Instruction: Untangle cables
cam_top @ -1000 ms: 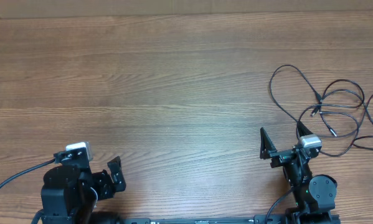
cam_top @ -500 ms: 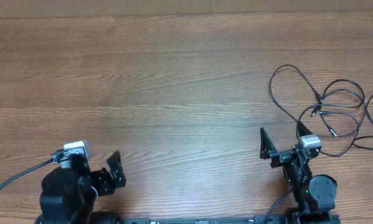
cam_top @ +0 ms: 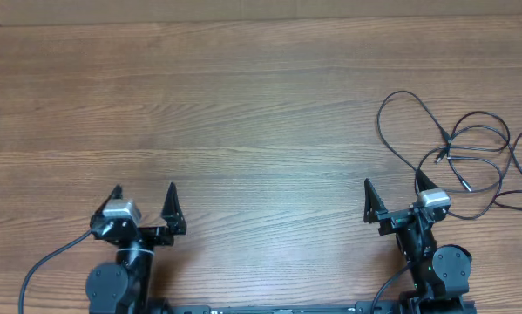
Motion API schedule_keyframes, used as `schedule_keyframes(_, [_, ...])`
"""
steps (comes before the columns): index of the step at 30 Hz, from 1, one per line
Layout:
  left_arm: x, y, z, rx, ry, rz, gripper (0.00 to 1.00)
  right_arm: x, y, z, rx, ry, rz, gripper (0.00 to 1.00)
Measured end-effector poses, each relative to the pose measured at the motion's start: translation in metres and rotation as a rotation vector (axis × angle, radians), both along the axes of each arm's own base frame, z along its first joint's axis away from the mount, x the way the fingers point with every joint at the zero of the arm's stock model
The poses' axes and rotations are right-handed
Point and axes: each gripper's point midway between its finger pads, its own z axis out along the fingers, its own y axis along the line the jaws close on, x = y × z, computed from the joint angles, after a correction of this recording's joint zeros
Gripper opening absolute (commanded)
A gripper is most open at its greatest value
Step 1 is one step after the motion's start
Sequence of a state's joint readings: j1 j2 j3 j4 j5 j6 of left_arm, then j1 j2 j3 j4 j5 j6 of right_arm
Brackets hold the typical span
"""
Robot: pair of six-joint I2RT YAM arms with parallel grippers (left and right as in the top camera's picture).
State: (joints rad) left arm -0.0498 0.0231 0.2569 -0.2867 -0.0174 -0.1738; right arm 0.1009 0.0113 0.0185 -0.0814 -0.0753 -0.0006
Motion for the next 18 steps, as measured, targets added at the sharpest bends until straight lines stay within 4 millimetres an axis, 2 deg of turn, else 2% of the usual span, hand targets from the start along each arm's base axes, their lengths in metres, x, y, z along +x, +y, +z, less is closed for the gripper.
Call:
schedule_keyframes(5, [0.010,-0.011,0.015,0.110,-0.197,-0.056,1.00,0.000,0.000,0.000,0.000,0.001,0.000,1.00])
schedule_keyframes(7, [0.012,-0.015,0.014,0.154,-0.245,-0.075,1.00,0.000,0.000,0.000,0.000,0.001,0.000,1.00])
schedule_keyframes(16, [0.019,-0.022,-0.062,0.244,-0.009,-0.137,1.00,0.000,0.000,0.000,0.000,0.000,0.000,1.00])
schedule_keyframes(18, [0.019,-0.022,-0.063,0.244,-0.005,-0.138,1.00,0.000,0.000,0.000,0.000,0.000,0.000,1.00])
